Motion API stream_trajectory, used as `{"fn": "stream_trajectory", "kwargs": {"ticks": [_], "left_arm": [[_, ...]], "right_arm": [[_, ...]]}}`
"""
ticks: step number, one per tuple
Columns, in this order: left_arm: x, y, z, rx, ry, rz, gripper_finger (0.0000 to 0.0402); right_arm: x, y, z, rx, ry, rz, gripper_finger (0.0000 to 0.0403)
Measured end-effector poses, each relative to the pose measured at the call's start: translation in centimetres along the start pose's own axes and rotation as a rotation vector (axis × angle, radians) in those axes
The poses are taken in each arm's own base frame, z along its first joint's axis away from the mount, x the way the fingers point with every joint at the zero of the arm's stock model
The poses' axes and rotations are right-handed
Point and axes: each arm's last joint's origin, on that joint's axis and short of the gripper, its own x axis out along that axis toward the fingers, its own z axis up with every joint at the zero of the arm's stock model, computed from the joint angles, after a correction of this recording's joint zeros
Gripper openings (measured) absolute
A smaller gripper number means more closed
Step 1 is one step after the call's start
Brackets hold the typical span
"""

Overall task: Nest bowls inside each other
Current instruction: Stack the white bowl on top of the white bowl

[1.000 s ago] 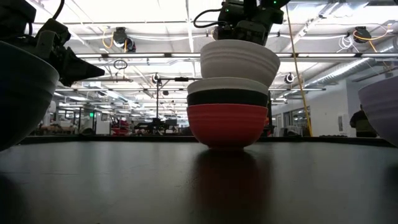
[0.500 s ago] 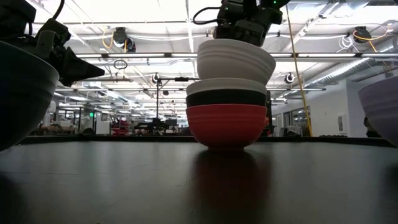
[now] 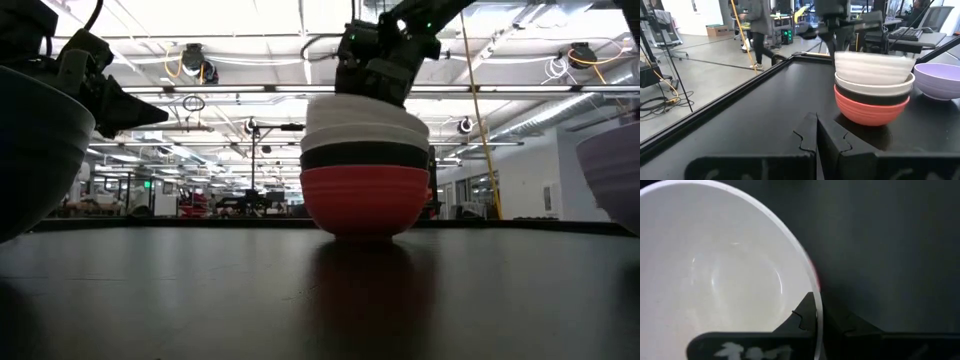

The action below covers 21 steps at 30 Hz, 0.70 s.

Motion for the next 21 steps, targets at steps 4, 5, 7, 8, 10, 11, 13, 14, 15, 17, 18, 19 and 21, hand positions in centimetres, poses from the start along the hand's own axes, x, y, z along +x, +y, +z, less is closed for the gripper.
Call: {"fn": "stream_trajectory", "kwargs": {"ticks": [4, 5, 7, 8, 10, 11, 13, 14, 15, 17, 18, 19, 21], "left_arm": [[0.0, 0.0, 0.0, 0.001, 0.002, 0.000, 0.0005], [0.0, 0.0, 0.0, 0.001, 0.003, 0.001, 0.0005], [0.0, 0.0, 0.0, 0.002, 0.003, 0.001, 0.0005], [0.0, 0.0, 0.0, 0.002, 0.003, 0.001, 0.0005], [0.0, 0.0, 0.0, 0.002, 0.004, 0.001, 0.0005], [0.0, 0.0, 0.0, 0.002, 0.004, 0.001, 0.0005], [0.0, 0.0, 0.0, 0.002, 0.005, 0.001, 0.0005], [0.0, 0.0, -0.1, 0.002, 0.005, 0.001, 0.0005], [0.0, 0.0, 0.0, 0.002, 0.005, 0.001, 0.0005], [0.0, 0.0, -0.1, 0.002, 0.006, 0.001, 0.0005], [0.0, 0.0, -0.1, 0.002, 0.005, 0.001, 0.0005], [0.0, 0.0, -0.1, 0.002, 0.005, 0.001, 0.0005], [0.0, 0.0, -0.1, 0.003, 0.005, 0.001, 0.0005]], "right_arm": [[1.5, -0.5, -0.1, 0.027, 0.080, 0.040, 0.0000], [1.5, -0.6, 0.0, 0.031, 0.099, 0.043, 0.0000], [1.7, -0.6, 0.3, 0.034, 0.121, 0.046, 0.0000], [1.6, -0.7, 0.4, 0.036, 0.127, 0.047, 0.0000], [1.3, -0.4, 0.8, 0.033, 0.130, 0.042, 0.0000], [1.1, -0.3, 1.0, 0.027, 0.130, 0.039, 0.0000], [0.4, 0.1, 1.5, 0.017, 0.128, 0.042, 0.0000], [0.1, 0.2, 1.7, 0.014, 0.132, 0.043, 0.0000], [-0.2, 0.3, 1.8, 0.013, 0.135, 0.046, 0.0000], [-0.4, 0.5, 2.0, 0.004, 0.134, 0.047, 0.0000], [-0.4, 0.6, 2.0, 0.000, 0.132, 0.047, 0.0000], [-0.3, 0.6, 2.0, -0.001, 0.135, 0.048, 0.0000], [-0.3, 0.7, 1.9, -0.002, 0.146, 0.052, 0.0000]]}}
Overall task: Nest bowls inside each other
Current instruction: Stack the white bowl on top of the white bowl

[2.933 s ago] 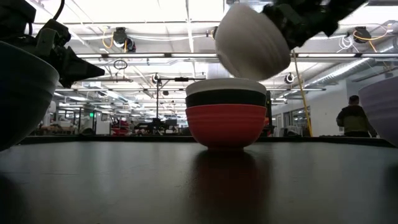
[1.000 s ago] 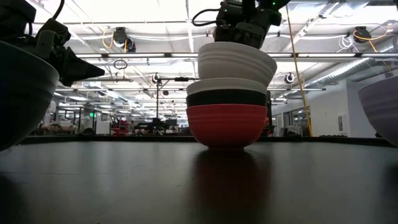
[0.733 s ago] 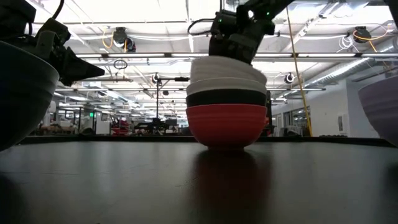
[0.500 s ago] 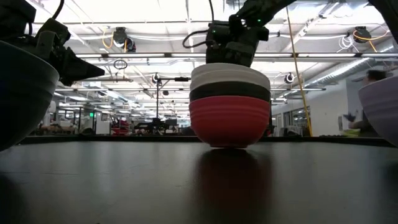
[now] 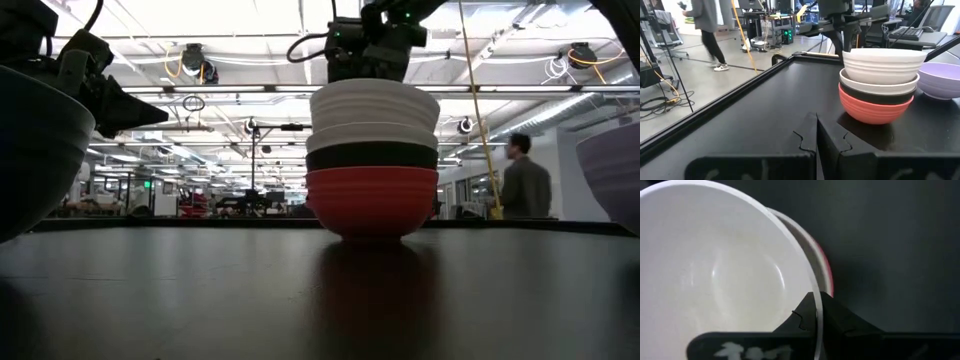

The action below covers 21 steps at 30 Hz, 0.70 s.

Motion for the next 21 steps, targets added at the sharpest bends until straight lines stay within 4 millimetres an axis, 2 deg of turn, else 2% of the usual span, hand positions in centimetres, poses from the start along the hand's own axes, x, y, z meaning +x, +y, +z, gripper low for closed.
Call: {"fn": "stream_trajectory", "kwargs": {"ticks": [12, 21], "left_arm": [[0.0, 0.0, 0.0, 0.000, 0.001, 0.000, 0.0005], [0.0, 0.0, 0.0, 0.003, 0.000, 0.000, 0.0005]], "right_arm": [[1.2, 0.2, -0.2, 0.009, 0.063, 0.014, 0.0000], [1.1, 0.2, 0.1, 0.005, 0.036, 0.009, 0.0004]]}}
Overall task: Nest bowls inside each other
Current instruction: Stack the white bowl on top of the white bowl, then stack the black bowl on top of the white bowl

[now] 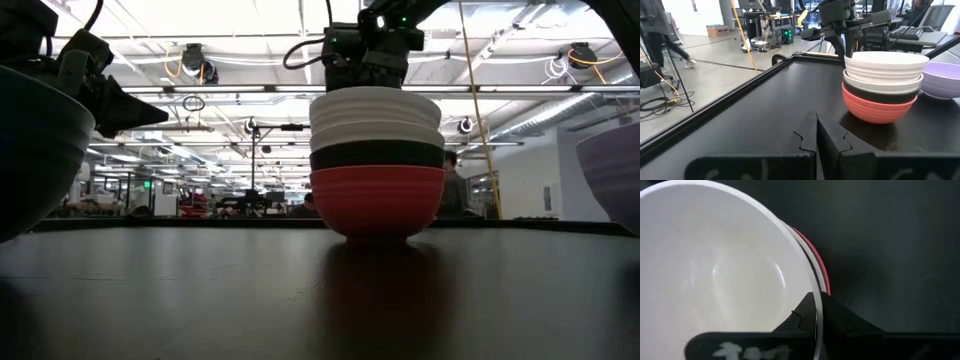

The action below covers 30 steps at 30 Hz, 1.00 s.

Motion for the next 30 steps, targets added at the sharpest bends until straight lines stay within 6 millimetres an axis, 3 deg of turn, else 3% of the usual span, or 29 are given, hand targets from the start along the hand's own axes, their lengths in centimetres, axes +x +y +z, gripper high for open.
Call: {"fn": "stream_trajectory", "kwargs": {"ticks": [8, 22, 30], "left_arm": [[0.0, 0.0, 0.0, 0.007, 0.001, 0.000, 0.0005], [0.0, 0.0, 0.0, 0.010, 0.001, -0.001, 0.0005], [0.0, 0.0, 0.0, 0.010, 0.001, -0.001, 0.0005]], "right_arm": [[0.0, 0.1, -0.1, 0.003, 0.004, 0.025, 0.0029], [-0.1, -0.2, 0.1, 0.010, -0.021, 0.023, 0.0153], [-2.7, -0.4, 0.2, -0.009, -0.137, -0.010, 0.0165]]}}
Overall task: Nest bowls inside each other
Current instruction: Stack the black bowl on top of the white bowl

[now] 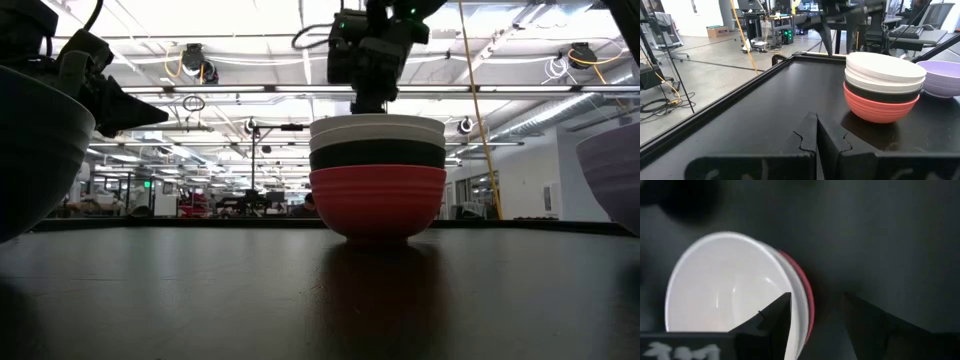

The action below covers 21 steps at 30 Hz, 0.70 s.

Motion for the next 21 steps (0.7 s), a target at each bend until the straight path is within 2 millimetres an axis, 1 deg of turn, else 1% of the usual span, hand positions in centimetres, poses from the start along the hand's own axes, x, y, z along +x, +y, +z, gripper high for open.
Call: {"fn": "stream_trajectory", "kwargs": {"ticks": [6, 8, 10, 12, 14, 15, 18, 21], "left_arm": [[0.0, 0.0, 0.0, -0.001, 0.000, 0.000, 0.0005], [0.0, 0.0, 0.0, 0.000, 0.000, 0.000, 0.0005], [0.0, 0.0, 0.0, 0.000, 0.000, 0.000, 0.0005], [0.0, 0.0, 0.0, -0.002, 0.000, 0.000, 0.0005], [0.0, 0.0, 0.0, -0.002, 0.000, 0.000, 0.0005], [0.0, 0.0, 0.0, -0.002, 0.001, 0.000, 0.0005], [0.0, 0.0, 0.0, -0.002, 0.001, -0.006, 0.0005], [0.0, -0.1, 0.0, -0.001, 0.003, -0.017, 0.0005]], "right_arm": [[-3.0, 1.0, 0.8, -0.060, -0.164, -0.030, 0.0155], [-3.5, 1.4, 0.9, -0.080, -0.193, -0.032, 0.0141], [-4.0, 1.8, 0.9, -0.103, -0.211, -0.035, 0.0115], [-4.3, 2.1, 1.0, -0.116, -0.225, -0.035, 0.0077], [-4.3, 2.5, 1.0, -0.137, -0.250, -0.033, 0.0031], [-4.3, 2.8, 0.7, -0.153, -0.261, -0.033, 0.0016], [-3.9, 3.6, -0.2, -0.181, -0.316, -0.028, 0.0009], [-3.2, 4.0, -2.0, -0.188, -0.362, -0.023, 0.0002]]}}
